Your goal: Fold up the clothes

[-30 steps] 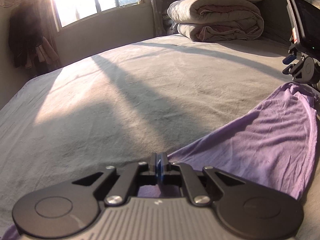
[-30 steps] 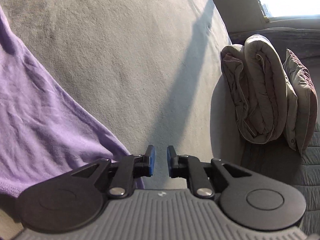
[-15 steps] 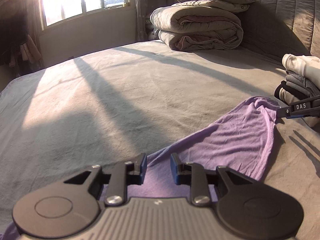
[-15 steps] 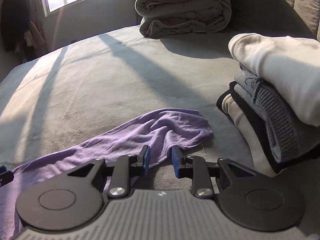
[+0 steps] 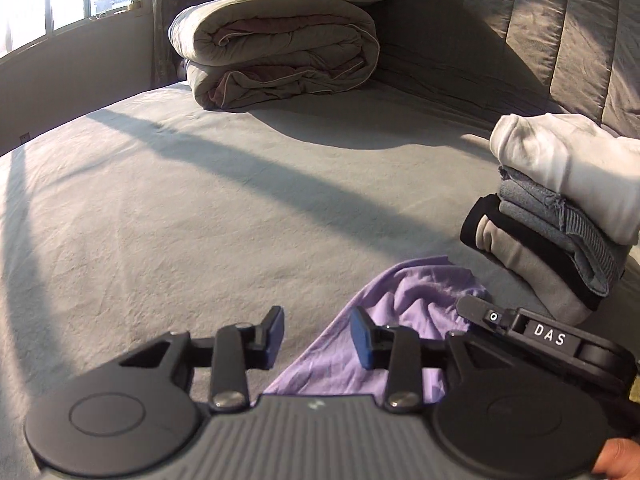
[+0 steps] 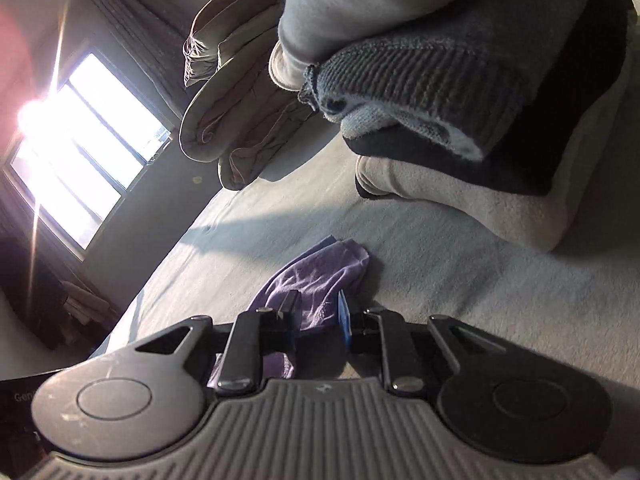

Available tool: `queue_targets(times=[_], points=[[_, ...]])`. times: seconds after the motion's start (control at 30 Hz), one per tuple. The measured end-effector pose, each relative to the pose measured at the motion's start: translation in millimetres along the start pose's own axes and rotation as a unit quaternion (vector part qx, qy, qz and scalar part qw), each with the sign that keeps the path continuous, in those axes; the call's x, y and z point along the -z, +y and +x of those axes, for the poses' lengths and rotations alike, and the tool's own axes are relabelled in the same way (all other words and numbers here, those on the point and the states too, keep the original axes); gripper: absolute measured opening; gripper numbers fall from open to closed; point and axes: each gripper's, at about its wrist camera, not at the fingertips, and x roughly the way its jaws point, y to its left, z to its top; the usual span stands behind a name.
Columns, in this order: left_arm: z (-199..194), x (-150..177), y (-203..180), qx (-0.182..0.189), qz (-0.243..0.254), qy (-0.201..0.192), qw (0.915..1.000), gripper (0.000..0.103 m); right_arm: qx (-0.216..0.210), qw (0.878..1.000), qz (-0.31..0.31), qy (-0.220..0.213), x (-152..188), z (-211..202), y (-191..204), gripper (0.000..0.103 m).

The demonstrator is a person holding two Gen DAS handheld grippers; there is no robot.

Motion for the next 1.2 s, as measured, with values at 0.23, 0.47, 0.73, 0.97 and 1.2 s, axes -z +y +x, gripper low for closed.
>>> queue_targets(times=[0.23, 0.47, 0.73, 0.97, 1.2], points=[[58, -35, -32, 0.096, 0.050, 0.016, 0.9940, 0.037, 0.028, 0.999, 0.022, -0.006, -13, -10, 4, 0.007], [82, -40, -53, 0.146, 0.081, 0.055, 0.9844, 0.035, 0.072, 0.996, -0.047, -0.037, -20, -17, 17, 0.035], [78, -32, -47, 0.148, 0.036, 0.023, 0.9881, 0.000, 0.065, 0.992, -0.108, -0.014, -16, 2, 22, 0.043], [76, -29, -31, 0.142, -0.047, -0.045, 0.9878, 0.000, 0.044, 0.996, -0.074, -0.027, -23, -1, 10, 0.004], [96, -19, -32, 0.134, -0.082, -0.053, 0.9861, 0.000, 0.061, 0.994, -0.081, -0.048, -27, -7, 6, 0.003]])
